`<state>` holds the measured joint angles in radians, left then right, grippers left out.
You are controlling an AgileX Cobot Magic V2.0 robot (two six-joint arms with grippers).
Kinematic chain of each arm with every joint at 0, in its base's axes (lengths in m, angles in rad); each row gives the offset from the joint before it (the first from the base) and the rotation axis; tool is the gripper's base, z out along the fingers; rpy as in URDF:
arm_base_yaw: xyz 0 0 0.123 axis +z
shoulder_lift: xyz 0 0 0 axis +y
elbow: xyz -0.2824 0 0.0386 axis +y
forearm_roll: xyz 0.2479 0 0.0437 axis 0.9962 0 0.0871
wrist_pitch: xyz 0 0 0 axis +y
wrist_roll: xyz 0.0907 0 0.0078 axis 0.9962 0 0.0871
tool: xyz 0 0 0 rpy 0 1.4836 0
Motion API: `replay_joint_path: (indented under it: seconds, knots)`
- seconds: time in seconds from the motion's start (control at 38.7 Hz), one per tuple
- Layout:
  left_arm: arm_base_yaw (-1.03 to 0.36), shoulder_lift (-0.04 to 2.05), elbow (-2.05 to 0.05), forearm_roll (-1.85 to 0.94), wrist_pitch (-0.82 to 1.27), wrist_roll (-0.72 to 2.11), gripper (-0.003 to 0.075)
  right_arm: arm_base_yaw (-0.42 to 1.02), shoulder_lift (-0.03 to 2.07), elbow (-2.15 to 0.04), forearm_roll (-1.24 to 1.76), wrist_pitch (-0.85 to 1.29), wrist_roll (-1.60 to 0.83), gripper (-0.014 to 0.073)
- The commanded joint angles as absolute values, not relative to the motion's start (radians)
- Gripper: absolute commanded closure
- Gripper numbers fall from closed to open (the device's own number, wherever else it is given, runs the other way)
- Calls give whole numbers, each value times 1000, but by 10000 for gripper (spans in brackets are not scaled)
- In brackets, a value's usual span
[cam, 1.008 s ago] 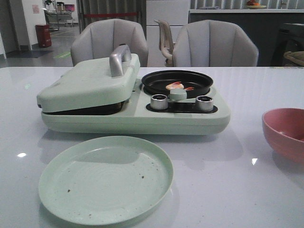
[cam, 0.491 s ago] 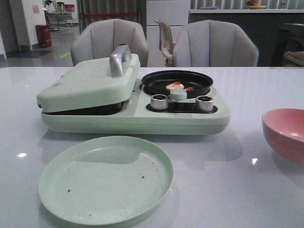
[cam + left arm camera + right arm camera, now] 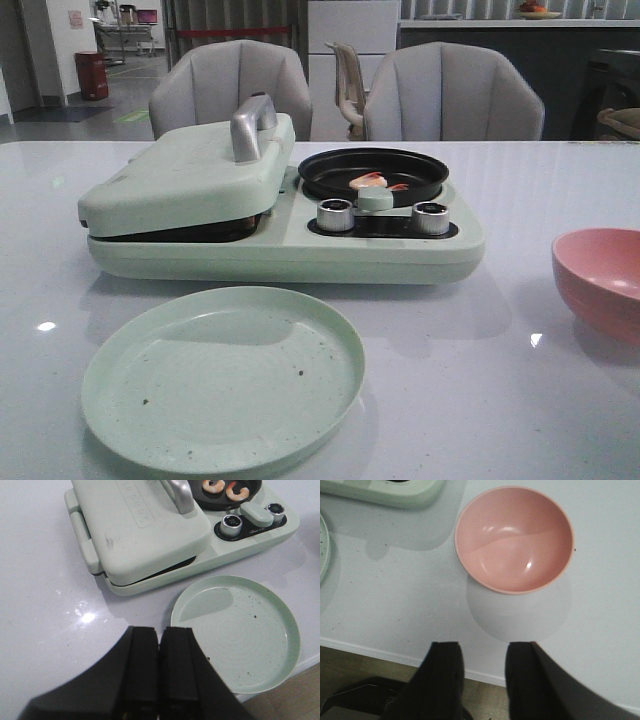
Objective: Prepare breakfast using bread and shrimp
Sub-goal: 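Set the pink bowl back on the table and release it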
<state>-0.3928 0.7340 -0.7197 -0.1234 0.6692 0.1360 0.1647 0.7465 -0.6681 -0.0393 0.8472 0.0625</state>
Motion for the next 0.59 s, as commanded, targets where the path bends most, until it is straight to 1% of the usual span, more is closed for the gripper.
replay_joint_path:
  seconds: [0.0,0.08,0.18,0.31,0.57]
  knots:
    - [-391,729,-749,-132,598,124,619,161,741,-693,-55,794,66,399]
    - [-391,729,-749,-127,606,116,619,161,741,-693,-55,795,66,496]
    - [-384,731,-749,-67,621,37,619,161,741,-693,-55,795,66,561]
    - [-370,742,-749,20,647,-23,619,161,741,-693,-55,792,66,560]
    - [-370,746,-749,15,658,-23,619,161,741,-693,-54,778,66,560]
